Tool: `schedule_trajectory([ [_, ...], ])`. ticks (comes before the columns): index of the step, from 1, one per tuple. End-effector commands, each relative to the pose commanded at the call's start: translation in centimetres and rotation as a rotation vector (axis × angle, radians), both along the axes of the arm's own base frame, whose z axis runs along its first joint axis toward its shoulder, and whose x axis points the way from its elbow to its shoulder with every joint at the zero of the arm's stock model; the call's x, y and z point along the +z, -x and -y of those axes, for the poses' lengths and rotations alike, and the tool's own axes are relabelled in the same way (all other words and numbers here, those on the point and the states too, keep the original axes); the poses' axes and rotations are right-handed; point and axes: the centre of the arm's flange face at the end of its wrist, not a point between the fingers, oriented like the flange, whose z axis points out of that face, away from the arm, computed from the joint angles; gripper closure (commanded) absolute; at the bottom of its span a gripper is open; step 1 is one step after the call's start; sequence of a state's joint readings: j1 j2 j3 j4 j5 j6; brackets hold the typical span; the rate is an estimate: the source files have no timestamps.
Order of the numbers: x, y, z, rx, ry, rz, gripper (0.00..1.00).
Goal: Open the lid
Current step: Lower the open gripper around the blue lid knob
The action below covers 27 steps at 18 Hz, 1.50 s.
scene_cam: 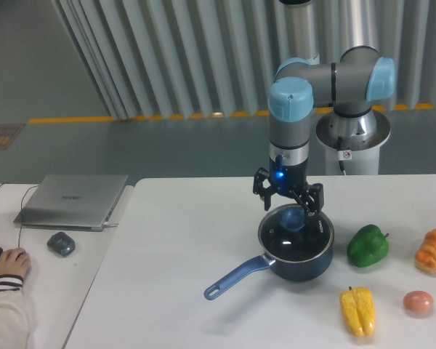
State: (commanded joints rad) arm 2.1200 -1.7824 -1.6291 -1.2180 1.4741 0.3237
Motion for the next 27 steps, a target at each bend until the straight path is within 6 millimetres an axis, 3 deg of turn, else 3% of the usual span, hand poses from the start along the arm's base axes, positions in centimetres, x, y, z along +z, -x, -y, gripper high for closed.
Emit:
schedule_trajectory([
  [19,-1.3,0.3,0.4,-0.016,0.042,-0.042,0.0],
  [27,-2.2,-0.4,0.2,-0.032,0.072,-0.062,0.0],
])
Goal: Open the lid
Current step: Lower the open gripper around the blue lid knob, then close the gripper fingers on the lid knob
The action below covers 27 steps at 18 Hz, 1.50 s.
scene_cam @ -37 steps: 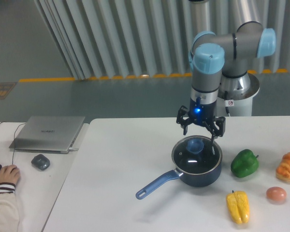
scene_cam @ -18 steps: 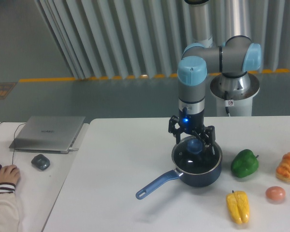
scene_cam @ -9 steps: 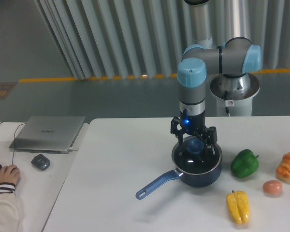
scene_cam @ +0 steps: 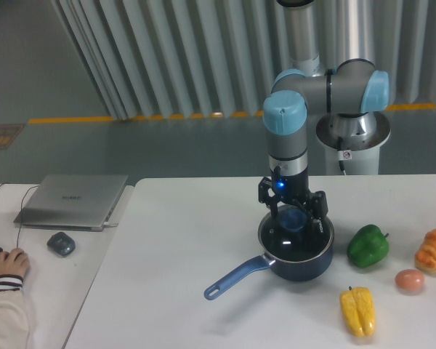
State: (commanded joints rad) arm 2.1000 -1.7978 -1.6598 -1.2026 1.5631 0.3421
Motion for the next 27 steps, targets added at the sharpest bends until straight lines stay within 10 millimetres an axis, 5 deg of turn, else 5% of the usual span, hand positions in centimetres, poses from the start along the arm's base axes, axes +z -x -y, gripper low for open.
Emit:
schedule_trajectory([
  [5,-0.7,-0.9,-0.7,-0.02,0.009,0.005,0.04],
  [10,-0.4,-1.1,-0.8,-0.026,0.003,0.003,0.42],
  [18,-0.2,-1.1,-0.7,-0.057,0.004,0.005,0.46],
  [27,2.7,-0.2,-1.2,-0.066,-0.02,-0.009,0.46],
])
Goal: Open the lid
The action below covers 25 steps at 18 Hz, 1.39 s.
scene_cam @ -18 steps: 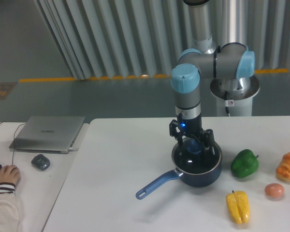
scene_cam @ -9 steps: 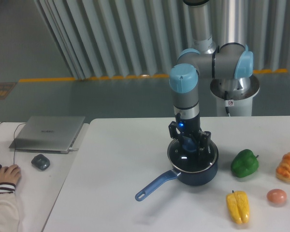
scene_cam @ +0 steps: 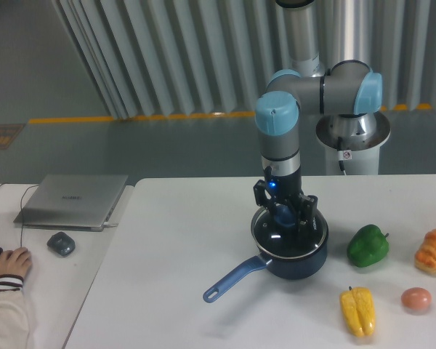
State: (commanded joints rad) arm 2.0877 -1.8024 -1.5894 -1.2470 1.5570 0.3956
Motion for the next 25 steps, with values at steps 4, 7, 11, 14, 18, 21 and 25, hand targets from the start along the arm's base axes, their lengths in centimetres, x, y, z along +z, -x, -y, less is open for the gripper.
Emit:
schedule_trajectory([
  [4,1.3,0.1,-0.2,-0.092,-0.001,-0.005,0.46],
  [7,2.5,0.1,-0.4,-0.203,-0.035,-0.001,0.46],
  [11,3.8,0.7,0.0,-0.248,-0.057,-0.014,0.46],
  [14,4.0,0.6,0.1,-0.317,-0.045,-0.012,0.46],
  [18,3.6,0.6,0.2,-0.326,-0.036,-0.005,0.46],
  [21,4.3,1.5,0.8,-0.314,-0.043,-0.011,0.46],
  [25,4.2,1.5,0.9,-0.329,-0.042,-0.007,0.46],
])
